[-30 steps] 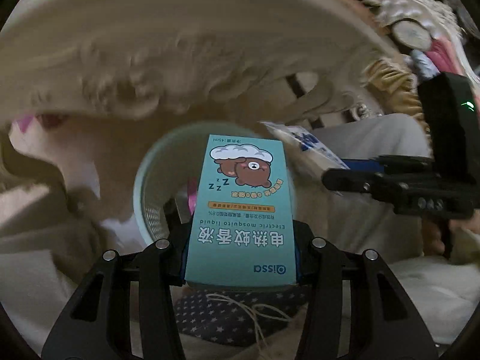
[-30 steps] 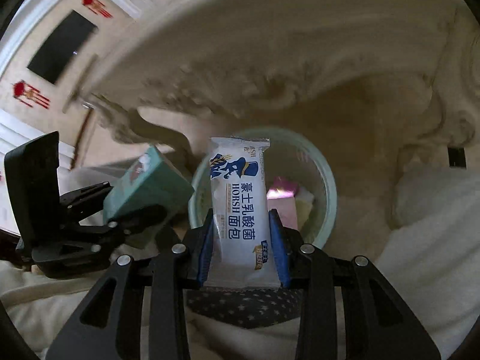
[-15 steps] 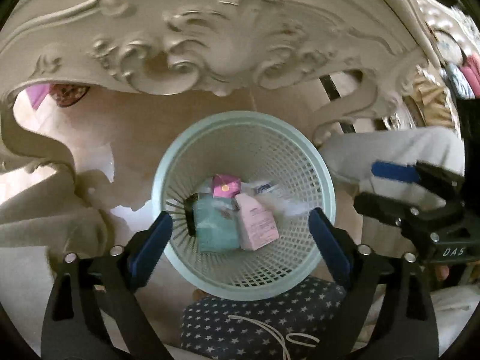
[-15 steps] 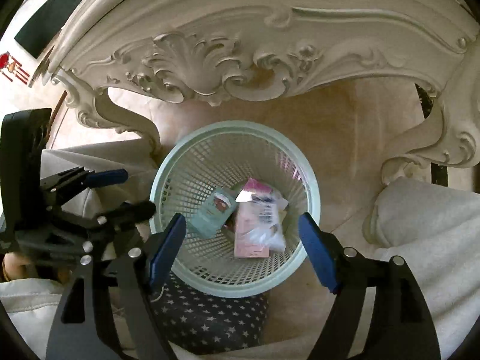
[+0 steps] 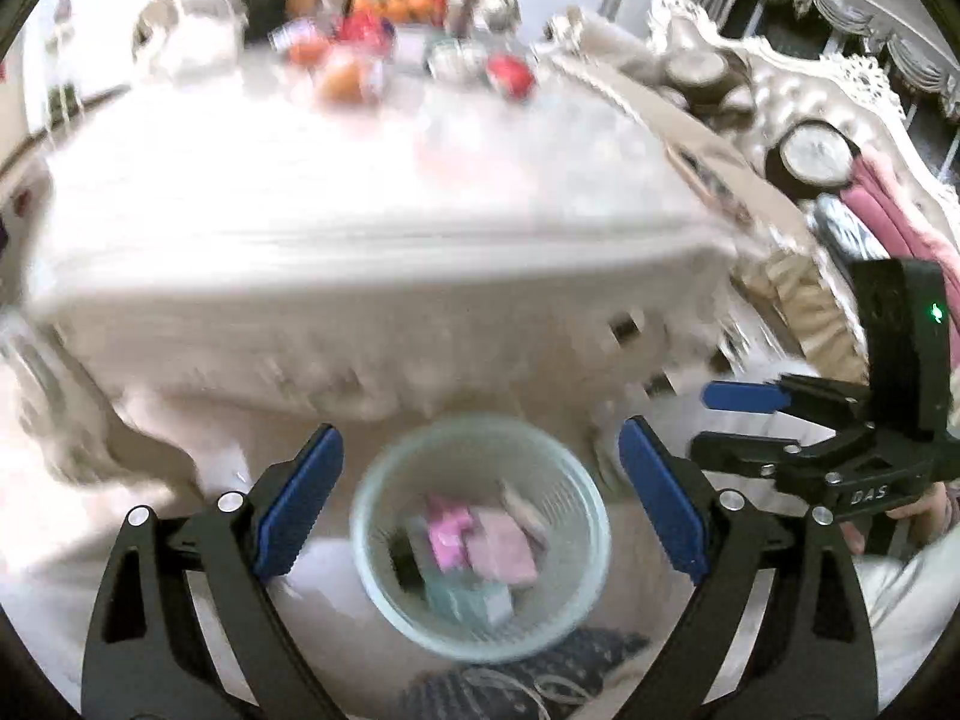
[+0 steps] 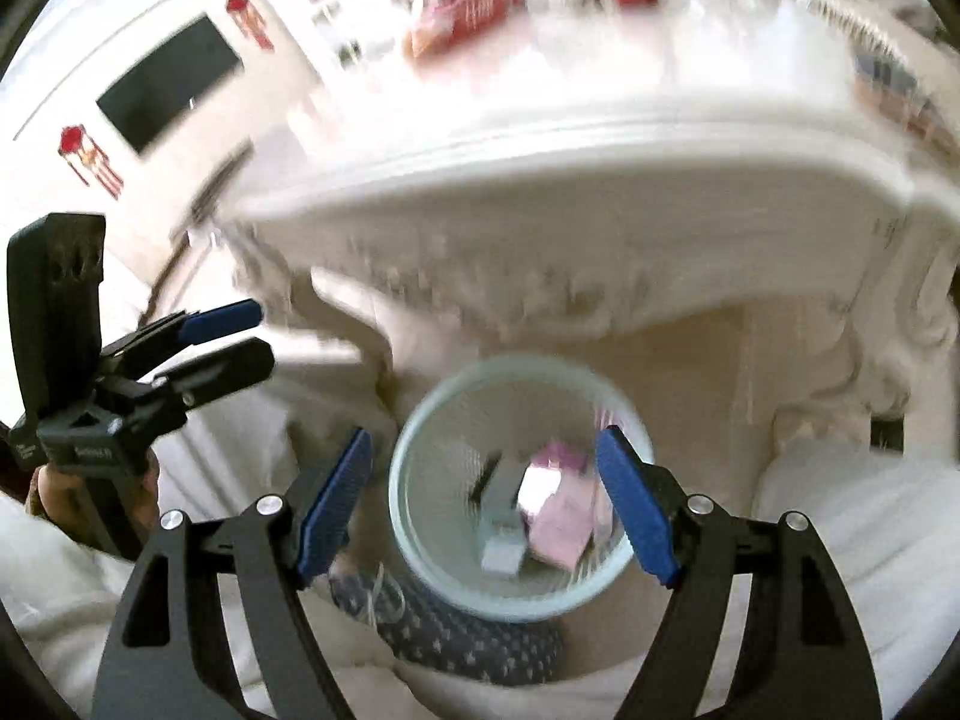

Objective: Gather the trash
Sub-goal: 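Carry both items over the wastebasket and open both tools, then grasp the orange snack bag with the left tool while the right tool grasps the red bag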

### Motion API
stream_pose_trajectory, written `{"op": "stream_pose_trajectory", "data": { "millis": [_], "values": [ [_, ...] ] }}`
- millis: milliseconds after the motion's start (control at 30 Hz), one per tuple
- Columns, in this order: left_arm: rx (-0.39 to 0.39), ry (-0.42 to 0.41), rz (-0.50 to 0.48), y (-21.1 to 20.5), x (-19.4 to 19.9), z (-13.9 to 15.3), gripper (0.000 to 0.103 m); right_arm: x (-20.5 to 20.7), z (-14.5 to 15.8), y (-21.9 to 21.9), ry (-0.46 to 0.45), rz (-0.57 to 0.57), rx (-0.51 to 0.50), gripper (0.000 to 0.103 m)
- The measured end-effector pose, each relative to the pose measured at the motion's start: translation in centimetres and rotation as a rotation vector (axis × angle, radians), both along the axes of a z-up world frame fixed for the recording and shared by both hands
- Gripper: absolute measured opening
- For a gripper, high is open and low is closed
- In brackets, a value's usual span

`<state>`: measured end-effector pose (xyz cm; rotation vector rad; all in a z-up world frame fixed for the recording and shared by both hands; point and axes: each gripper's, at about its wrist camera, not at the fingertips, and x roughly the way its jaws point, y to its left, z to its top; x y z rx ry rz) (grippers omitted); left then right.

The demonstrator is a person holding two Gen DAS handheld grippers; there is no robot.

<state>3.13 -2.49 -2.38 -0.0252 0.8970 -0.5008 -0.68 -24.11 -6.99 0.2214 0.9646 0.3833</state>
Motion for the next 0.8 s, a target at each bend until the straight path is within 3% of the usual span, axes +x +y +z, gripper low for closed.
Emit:
{"op": "stream_pose_trajectory", "data": {
  "millis": [200, 367, 500, 633, 800],
  "values": [
    [0.056, -0.165, 0.124, 0.0, 6.3, 4.6, 0.091, 5.8, 5.6, -2.3, -0.247, -0.123, -0.109, 0.073],
    [0.054, -0.17, 0.2, -0.4, 13.3, 5.3, 0.091, 12.6, 8.4, -3.2, -0.35, -0.149, -0.157, 0.073],
    [0.121, -0.118, 0.224, -1.2, 18.6, 4.5, 0.091, 19.0, 8.3, -4.0, -0.33, -0.144, -0.2, 0.073],
    [0.145, -0.092, 0.221, -2.4, 21.3, 3.9, 0.091, 24.8, 7.4, -4.3, -0.278, -0.138, -0.255, 0.073],
    [0.196, -0.035, 0.239, -2.9, 24.3, 2.7, 0.091, 28.3, 6.3, -3.9, -0.238, -0.133, -0.313, 0.073]
  ]
}}
